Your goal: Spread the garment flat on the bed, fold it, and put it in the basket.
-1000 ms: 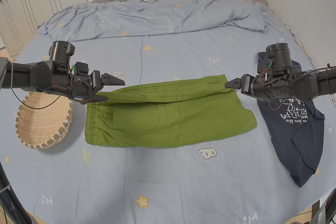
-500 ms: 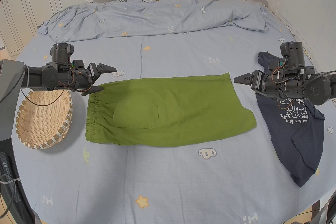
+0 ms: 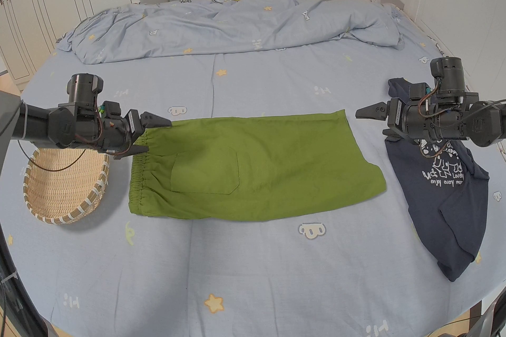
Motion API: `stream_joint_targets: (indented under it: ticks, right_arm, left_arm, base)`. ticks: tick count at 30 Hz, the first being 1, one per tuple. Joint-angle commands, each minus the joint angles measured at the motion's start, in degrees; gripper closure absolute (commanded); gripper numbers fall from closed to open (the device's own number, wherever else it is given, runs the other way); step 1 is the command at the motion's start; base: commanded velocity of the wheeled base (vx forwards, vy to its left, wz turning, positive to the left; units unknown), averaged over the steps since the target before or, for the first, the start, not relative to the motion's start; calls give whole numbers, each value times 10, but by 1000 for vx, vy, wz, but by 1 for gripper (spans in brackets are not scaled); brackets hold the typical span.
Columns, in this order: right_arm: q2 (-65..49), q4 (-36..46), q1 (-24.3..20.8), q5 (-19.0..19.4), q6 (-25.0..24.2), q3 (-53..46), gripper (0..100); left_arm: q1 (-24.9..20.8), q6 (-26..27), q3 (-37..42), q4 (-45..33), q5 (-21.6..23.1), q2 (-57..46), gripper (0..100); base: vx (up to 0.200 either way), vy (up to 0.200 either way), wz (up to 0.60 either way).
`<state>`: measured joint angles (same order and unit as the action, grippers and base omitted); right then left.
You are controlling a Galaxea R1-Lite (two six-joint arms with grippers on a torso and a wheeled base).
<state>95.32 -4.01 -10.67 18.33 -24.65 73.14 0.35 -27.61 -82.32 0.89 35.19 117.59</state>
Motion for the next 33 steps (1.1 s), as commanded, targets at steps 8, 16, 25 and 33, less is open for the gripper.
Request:
stream_joint_targets:
  ticks: [8,16,25,33]
  right_arm:
    - [55,52,67,119,0,65,0]
    - [54,53,58,119,0,56,0]
    - [53,52,51,119,0,53,0]
    - [54,52,51,118,0,53,0]
  left_arm:
    - [42,141,191,2,-11,-134,0]
    - [31,142,186,12,-17,-91,0]
    - [30,141,180,58,-63,-30,0]
    - [35,132,168,59,-43,-10,0]
  base:
    - [0,0,0]
    - [0,0,0]
    - [0,0,0]
    - [0,0,0]
